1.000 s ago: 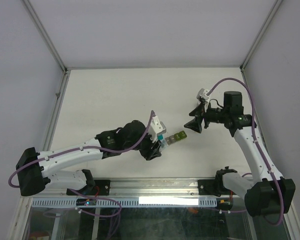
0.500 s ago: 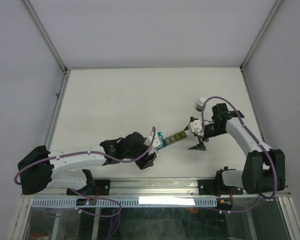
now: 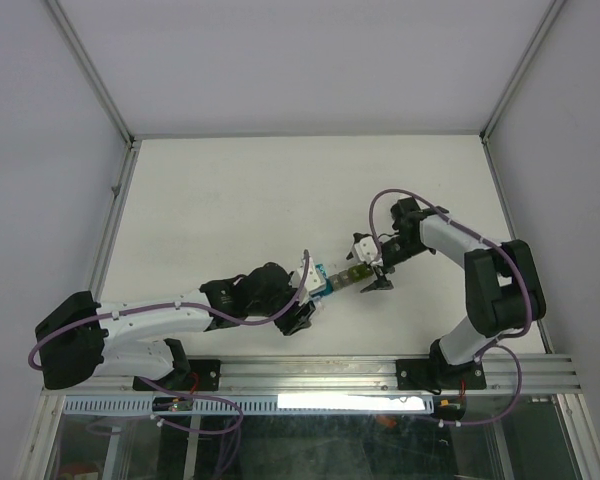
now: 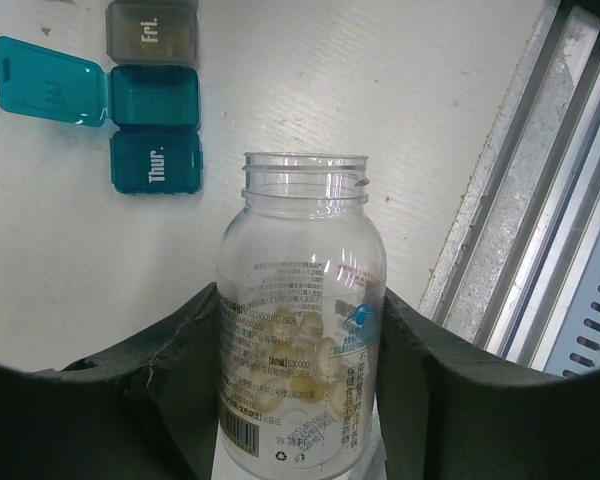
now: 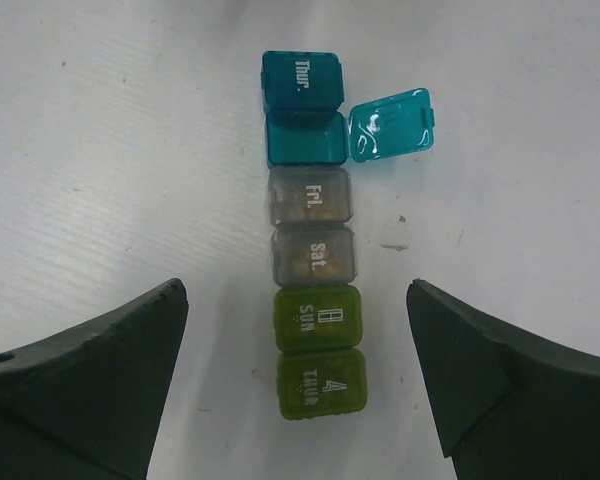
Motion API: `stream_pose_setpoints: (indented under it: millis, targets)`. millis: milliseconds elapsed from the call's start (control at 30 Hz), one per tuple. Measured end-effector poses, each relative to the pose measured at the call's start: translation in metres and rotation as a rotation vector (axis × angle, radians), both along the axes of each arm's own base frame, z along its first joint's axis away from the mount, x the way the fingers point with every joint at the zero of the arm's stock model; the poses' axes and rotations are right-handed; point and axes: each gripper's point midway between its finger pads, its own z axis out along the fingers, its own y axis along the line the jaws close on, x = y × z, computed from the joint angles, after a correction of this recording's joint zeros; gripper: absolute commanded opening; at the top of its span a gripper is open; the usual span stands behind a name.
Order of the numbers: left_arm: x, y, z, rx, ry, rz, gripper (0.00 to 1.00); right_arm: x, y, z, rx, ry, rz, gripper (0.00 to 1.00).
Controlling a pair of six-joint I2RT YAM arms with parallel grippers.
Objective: Sort the pills into containers
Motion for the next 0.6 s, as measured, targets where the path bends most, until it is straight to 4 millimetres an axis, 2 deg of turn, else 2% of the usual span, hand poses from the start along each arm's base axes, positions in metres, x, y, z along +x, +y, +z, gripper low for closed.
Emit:
stream_pose_setpoints:
  millis: [133, 300, 433, 600]
  targets:
    - [0.001, -0.002, 0.005, -0.020, -0.003, 0.006, 0.00, 0.006, 0.009, -0.010, -0.039, -0.022, 0.011, 0.88]
    - [0.002, -0.007, 0.018, -0.099, -0.027, 0.017, 0.00, 0.009, 0.015, -0.028, -0.098, -0.020, 0.022, 0.75]
    - [0.001, -0.005, 0.015, -0.118, -0.026, 0.023, 0.00, 0.007, 0.017, -0.041, -0.147, -0.004, 0.027, 0.67]
    - [0.001, -0.006, 0.014, -0.133, -0.019, 0.031, 0.00, 0.014, 0.017, -0.045, -0.177, -0.028, 0.010, 0.59]
